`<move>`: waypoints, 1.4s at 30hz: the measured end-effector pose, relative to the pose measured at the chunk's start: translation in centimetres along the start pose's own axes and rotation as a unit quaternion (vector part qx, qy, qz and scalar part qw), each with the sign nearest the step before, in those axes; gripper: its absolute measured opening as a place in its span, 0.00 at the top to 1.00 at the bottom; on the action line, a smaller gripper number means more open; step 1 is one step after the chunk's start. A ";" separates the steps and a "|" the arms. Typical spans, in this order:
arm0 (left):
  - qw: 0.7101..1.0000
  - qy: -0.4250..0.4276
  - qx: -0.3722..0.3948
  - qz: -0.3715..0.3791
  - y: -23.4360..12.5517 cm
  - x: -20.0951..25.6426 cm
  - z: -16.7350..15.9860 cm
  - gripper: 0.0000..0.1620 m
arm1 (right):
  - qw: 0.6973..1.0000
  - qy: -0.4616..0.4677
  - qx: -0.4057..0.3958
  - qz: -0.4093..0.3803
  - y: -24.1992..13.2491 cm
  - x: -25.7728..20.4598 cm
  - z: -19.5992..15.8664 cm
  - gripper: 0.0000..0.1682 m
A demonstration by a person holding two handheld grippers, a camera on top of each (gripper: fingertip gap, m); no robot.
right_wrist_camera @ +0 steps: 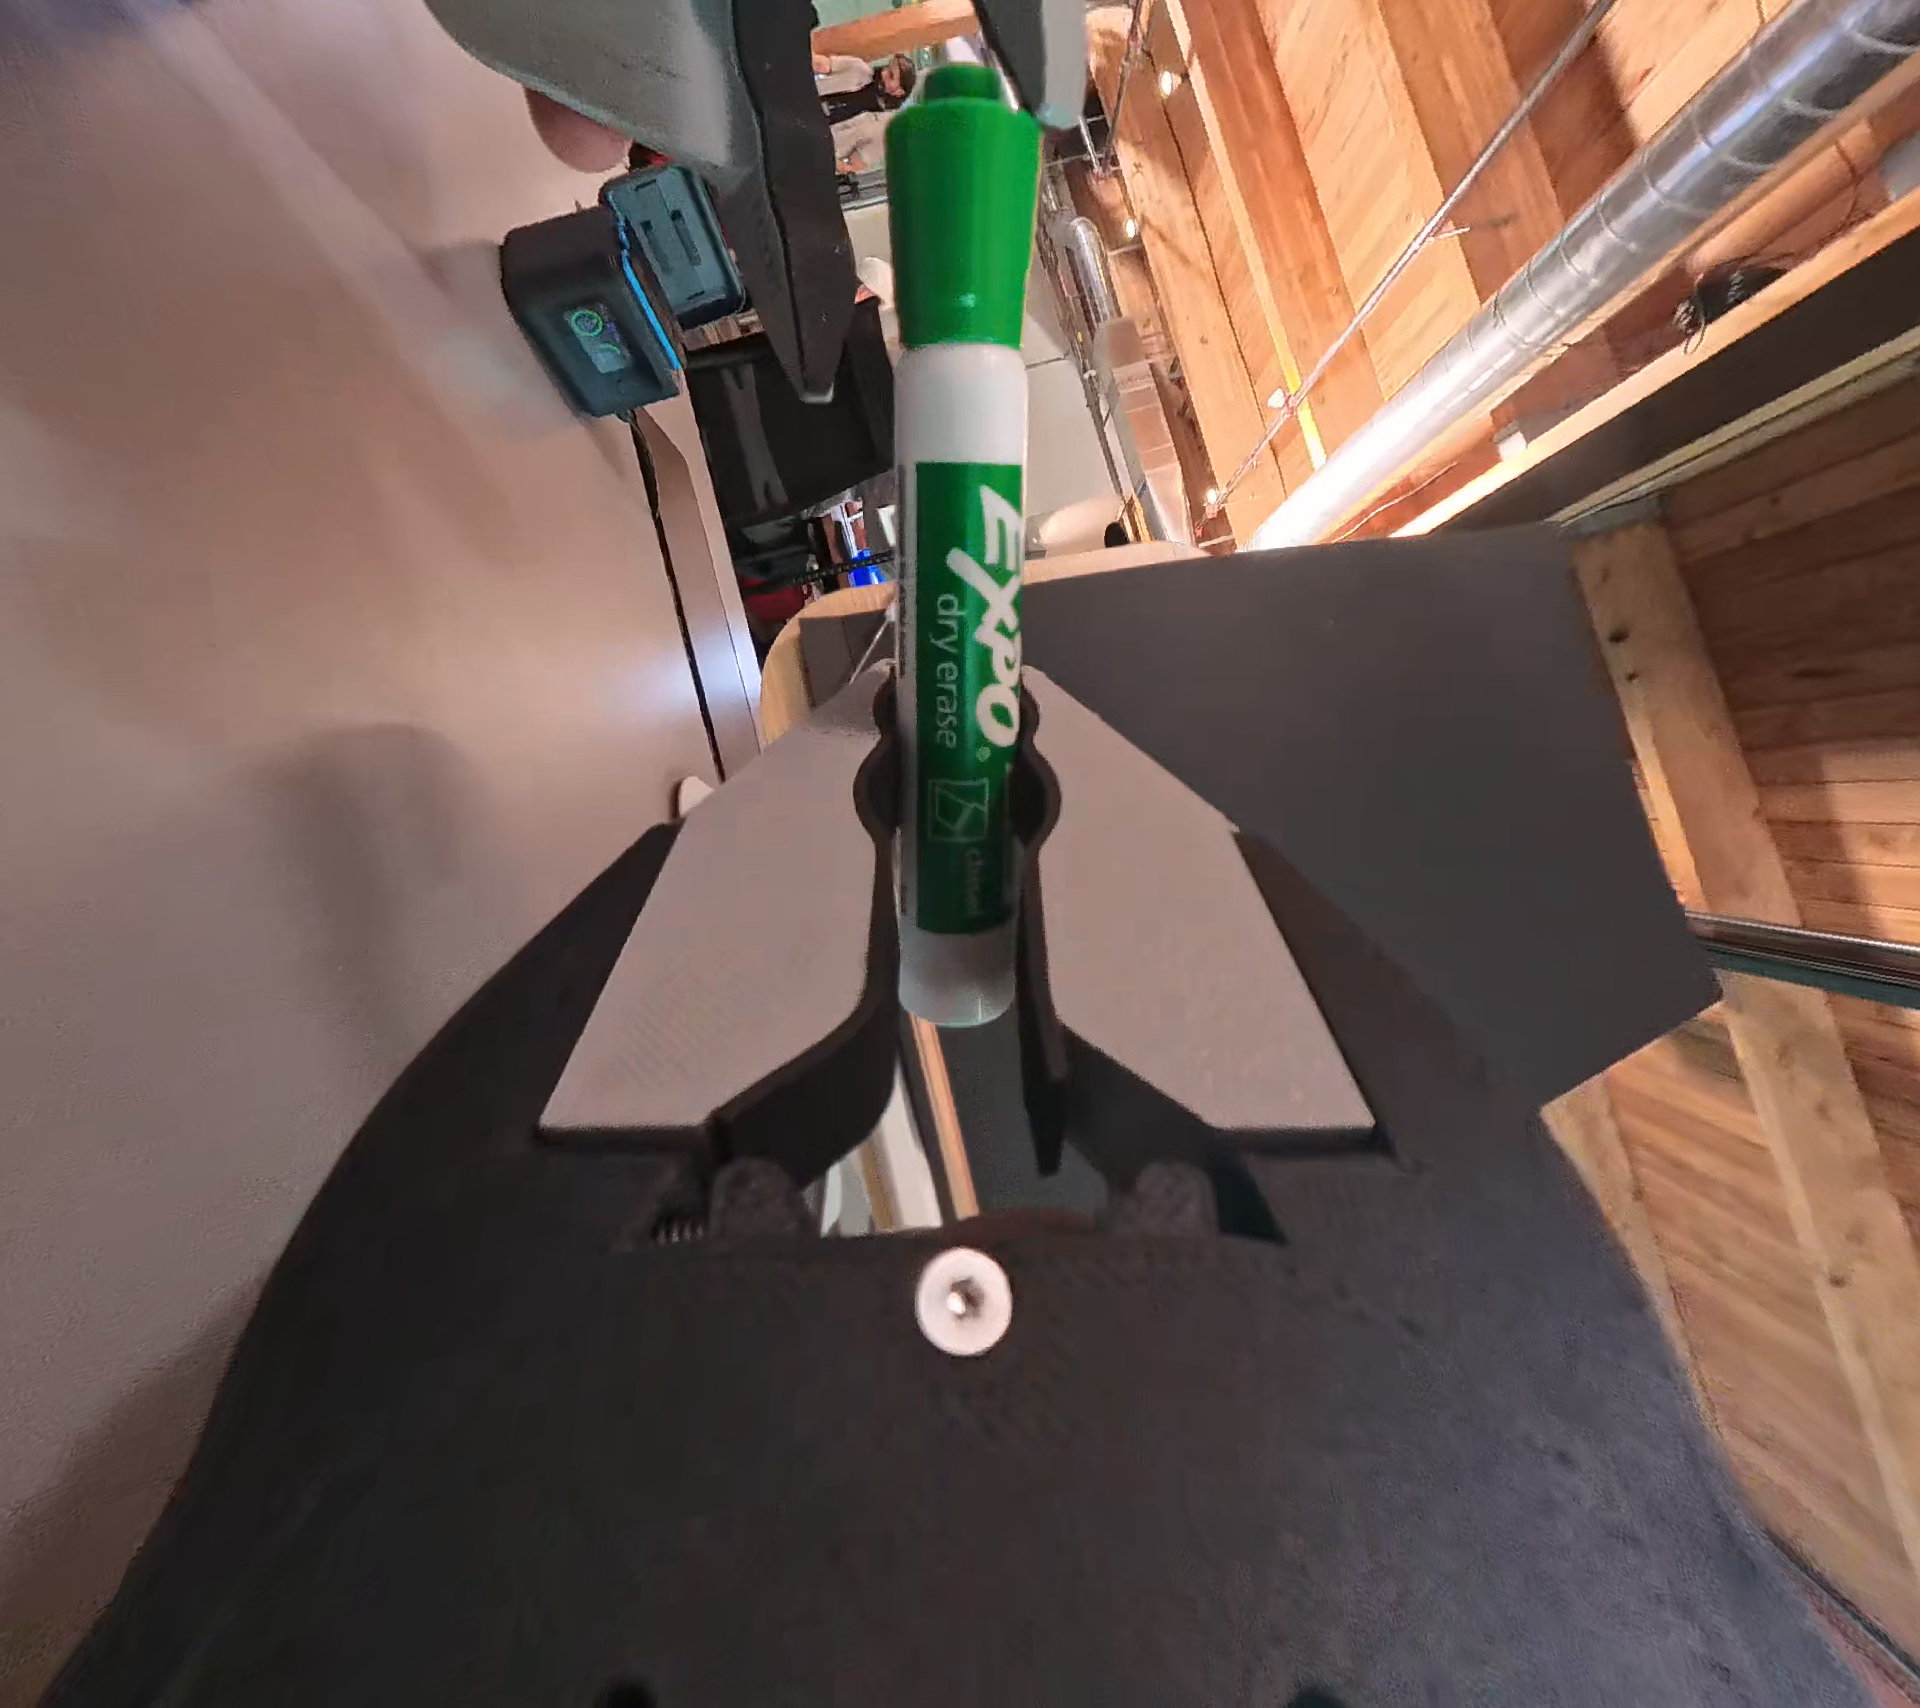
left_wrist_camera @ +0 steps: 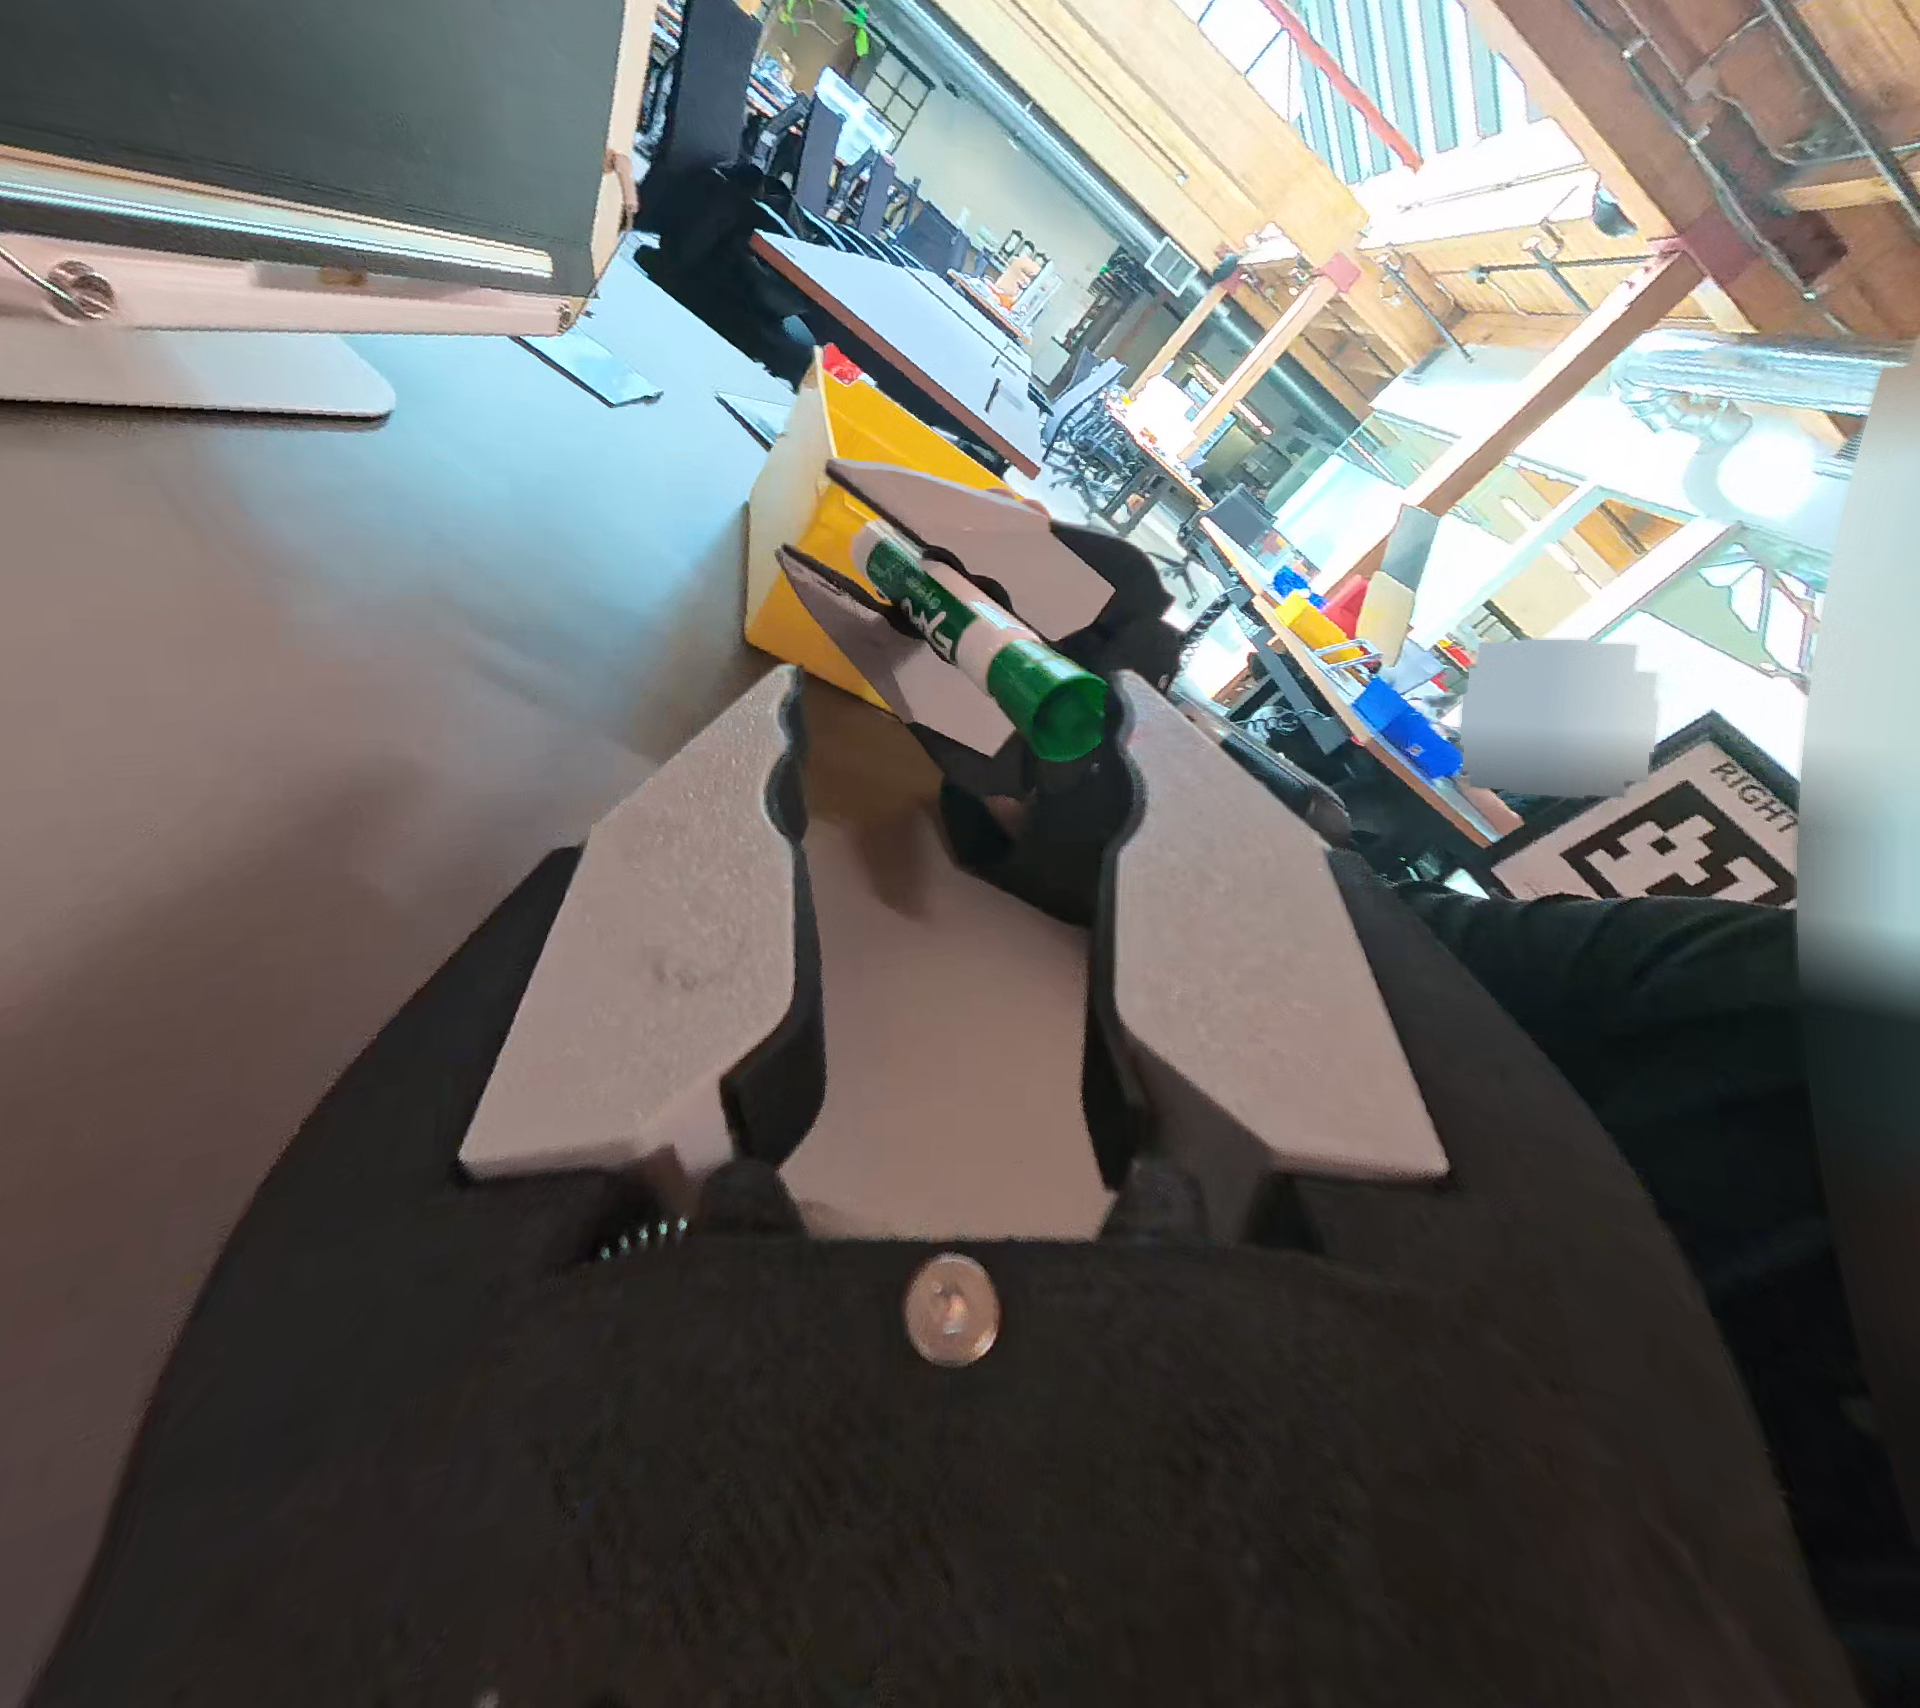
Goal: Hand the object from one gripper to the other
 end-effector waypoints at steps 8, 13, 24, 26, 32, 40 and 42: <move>0.998 -0.022 -0.040 -0.033 1.1 0.8 -2.0 0.65 | 1.000 -0.028 -0.003 0.006 -0.1 0.0 -0.6 0.90; 0.995 -0.054 -0.022 -0.075 1.2 1.7 -1.6 0.69 | 0.997 -0.068 0.001 0.023 0.1 -0.6 -0.4 0.90; 0.996 -0.053 -0.064 -0.035 1.3 0.0 -3.3 0.70 | 0.987 -0.161 -0.003 0.014 0.2 -0.7 0.3 0.90; 0.995 -0.054 -0.079 -0.040 1.5 0.2 -4.0 0.70 | 0.985 -0.171 -0.003 0.021 0.2 -1.0 0.3 0.90; 0.987 -0.039 -0.144 -0.062 2.4 0.6 -6.8 0.83 | 0.982 -0.186 -0.004 0.036 0.3 -1.6 0.5 0.90; 0.997 0.014 -0.071 0.018 2.2 -2.8 -4.3 0.91 | 0.997 -0.052 -0.046 0.021 0.1 -0.6 -1.3 0.78; 0.996 0.060 -0.042 0.045 2.1 -3.5 -3.1 0.91 | 0.998 0.051 -0.044 0.012 -0.2 -0.1 -1.4 0.74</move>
Point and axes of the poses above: each gripper's, where its closed fingertips meet, y out along the fingers, z out of its top, x = y × z across the jaws, the point moved 2 cm from there along -y, back along the fingers, and after that the axes turned 14 degrees about x, right-handed, at the moved point
